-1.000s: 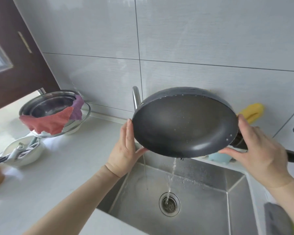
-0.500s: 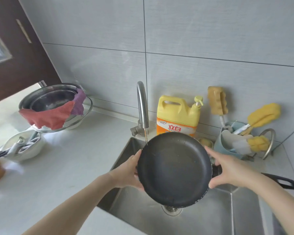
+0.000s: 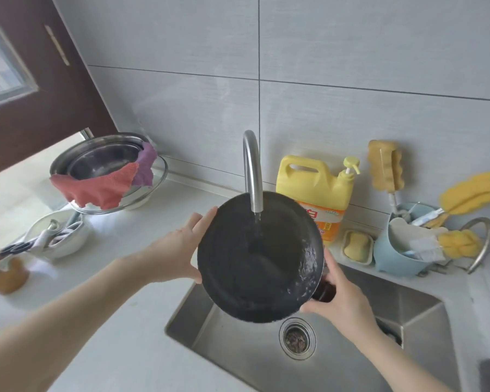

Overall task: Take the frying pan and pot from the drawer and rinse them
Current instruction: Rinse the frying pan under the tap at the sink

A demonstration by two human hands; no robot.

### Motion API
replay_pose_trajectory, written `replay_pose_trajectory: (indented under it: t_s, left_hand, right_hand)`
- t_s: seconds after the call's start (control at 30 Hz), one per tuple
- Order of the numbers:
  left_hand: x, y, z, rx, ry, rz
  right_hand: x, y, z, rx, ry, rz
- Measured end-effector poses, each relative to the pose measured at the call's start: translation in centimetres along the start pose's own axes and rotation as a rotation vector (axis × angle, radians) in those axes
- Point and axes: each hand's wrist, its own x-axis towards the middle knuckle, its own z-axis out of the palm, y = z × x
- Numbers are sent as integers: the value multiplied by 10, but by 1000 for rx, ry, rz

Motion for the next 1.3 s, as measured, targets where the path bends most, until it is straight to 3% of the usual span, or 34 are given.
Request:
replay_pose_trajectory:
  t_s: [0.17,0.27,0.47,0.57,0.7,0.9,1.1,1.3]
  left_hand:
    - [13,6,61,-114,260,31]
    - [28,20,102,-278,277,-9]
    - [36,42,154,-390,343,61]
    - [38,53,152,-390,405,78]
    - [36,63,136,-290,632,159]
    - [37,73,115,-145,825,223]
    - [44,79,96,-20,939,263]
    - [51,87,100,-35,857,296]
  right_hand:
    - [7,-9,-46,-334,120,-101]
    - [6,-8,-71,-510,80,-84]
    - [-12,-2,-101,-660,102,-59]
    - [-23,-3,-106,-708,151,-114]
    - [-29,1,-110,-779,354,-295]
    - [-36,9,-118,-832,682,-656]
    - [-40,13,-128,-858,828,-662]
    - [-48,19,-130,-826,801,-591]
